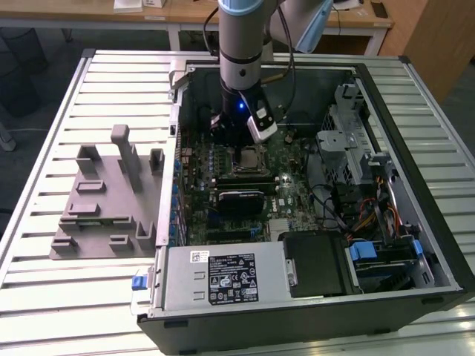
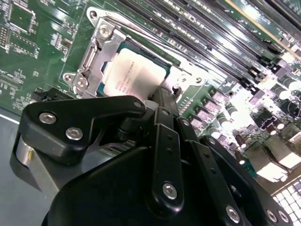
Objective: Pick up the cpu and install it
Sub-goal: 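Close the cpu cover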
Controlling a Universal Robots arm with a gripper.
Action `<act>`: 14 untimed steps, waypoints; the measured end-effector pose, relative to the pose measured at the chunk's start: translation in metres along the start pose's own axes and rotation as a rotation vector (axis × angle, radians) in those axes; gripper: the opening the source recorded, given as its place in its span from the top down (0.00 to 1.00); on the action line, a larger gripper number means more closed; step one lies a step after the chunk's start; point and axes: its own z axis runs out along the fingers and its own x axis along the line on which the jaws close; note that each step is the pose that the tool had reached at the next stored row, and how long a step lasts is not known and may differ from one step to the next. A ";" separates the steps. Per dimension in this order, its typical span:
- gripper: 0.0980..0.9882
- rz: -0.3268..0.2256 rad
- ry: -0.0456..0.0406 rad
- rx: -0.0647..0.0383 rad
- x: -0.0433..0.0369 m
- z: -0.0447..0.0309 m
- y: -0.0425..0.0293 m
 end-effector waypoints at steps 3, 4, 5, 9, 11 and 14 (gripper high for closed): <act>0.99 0.000 0.0000 0.000 -0.0025 0.0001 0.0000; 0.99 0.000 -0.0001 0.000 -0.0034 0.0001 0.0000; 0.99 0.000 0.0000 0.000 -0.0044 0.0001 0.0000; 0.99 0.000 0.0000 0.000 -0.0062 0.0001 0.0000; 0.99 0.000 0.0000 0.000 -0.0062 -0.0009 0.0000; 0.99 0.000 -0.0002 -0.002 -0.0053 -0.0012 0.0000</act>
